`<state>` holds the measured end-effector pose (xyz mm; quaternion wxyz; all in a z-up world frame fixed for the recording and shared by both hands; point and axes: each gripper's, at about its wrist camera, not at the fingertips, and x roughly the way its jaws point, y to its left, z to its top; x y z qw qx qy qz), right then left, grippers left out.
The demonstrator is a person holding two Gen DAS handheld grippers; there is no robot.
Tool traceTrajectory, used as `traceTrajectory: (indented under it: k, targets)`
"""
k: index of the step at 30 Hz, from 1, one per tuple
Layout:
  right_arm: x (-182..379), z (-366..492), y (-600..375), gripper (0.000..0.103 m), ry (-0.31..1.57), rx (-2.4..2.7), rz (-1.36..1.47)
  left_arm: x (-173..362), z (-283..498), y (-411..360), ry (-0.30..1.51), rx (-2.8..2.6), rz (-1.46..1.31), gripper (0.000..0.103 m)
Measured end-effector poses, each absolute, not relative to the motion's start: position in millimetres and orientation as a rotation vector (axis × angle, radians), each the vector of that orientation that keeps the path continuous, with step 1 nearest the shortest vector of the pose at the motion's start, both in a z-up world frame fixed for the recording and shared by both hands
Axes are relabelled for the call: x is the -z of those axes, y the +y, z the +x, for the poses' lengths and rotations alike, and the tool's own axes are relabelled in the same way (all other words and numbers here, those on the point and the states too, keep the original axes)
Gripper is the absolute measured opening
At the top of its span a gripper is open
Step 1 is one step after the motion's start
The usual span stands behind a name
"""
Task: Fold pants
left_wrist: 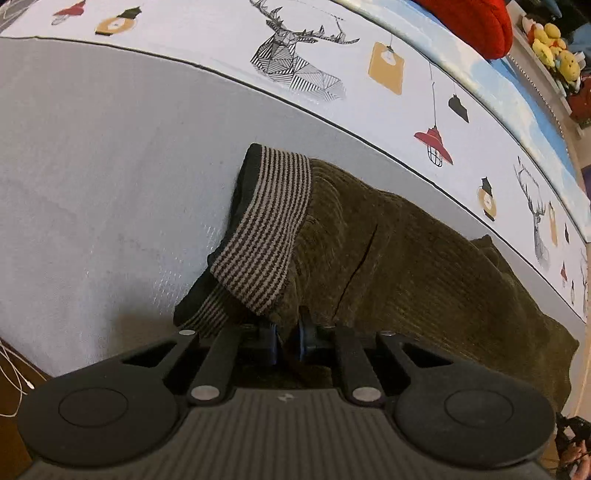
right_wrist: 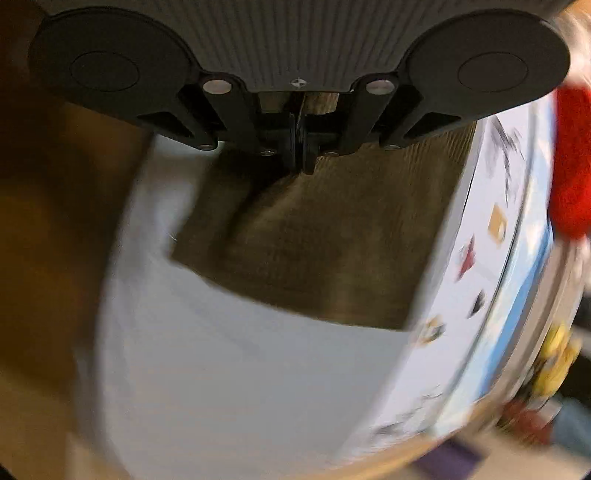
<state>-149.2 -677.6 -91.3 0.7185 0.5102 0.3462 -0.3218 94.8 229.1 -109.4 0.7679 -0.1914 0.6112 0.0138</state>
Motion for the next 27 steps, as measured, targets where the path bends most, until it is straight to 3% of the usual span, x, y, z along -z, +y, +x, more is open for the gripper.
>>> traceTrajectory:
  k: [2,3,5,7,12,14,15,18,21,27]
  targets:
    - [83.3,-159.8,-689.3,0.008,0.692,0.741,1.095,108.7,93.2,234.9,1.314,-0.039,-0.485,0.020]
    - [82.1,-163.5,-696.0,0.008,0.669,0.752,1.088,108.5,91.7,237.5,1.308,-0.046,-0.523,0.033]
    - [84.3,-168.6,-704.7,0.020,0.649,0.765,1.110,109.0,91.6,242.4,1.301,-0.063,-0.573,0.045]
    - [91.8,-167.4,-710.1,0.028,0.650,0.759,1.148,111.7,92.5,245.2,1.312,-0.079,-0.587,0.045]
    - [93.0,-143.6,-707.3,0.032,0.693,0.765,1.091,113.5,95.9,247.7,1.305,-0.143,-0.558,0.045]
    - [91.6,-138.1,-702.7,0.022,0.710,0.775,1.052,114.3,97.1,253.4,1.292,-0.174,-0.548,0.044]
    - [89.8,-134.0,-698.4,0.007,0.717,0.776,1.020,115.8,98.0,255.8,1.294,-0.180,-0.553,0.042]
    - [70.5,-120.2,-687.3,0.004,0.700,0.712,0.862,116.6,98.8,255.3,1.300,-0.154,-0.528,0.029]
    - [51.6,-125.7,-681.6,0.002,0.625,0.702,0.831,111.3,96.8,252.2,1.271,-0.127,-0.480,0.022]
    - [8.1,-153.2,-674.9,0.002,0.405,0.687,0.732,71.8,71.0,253.3,1.112,-0.048,-0.464,0.020]
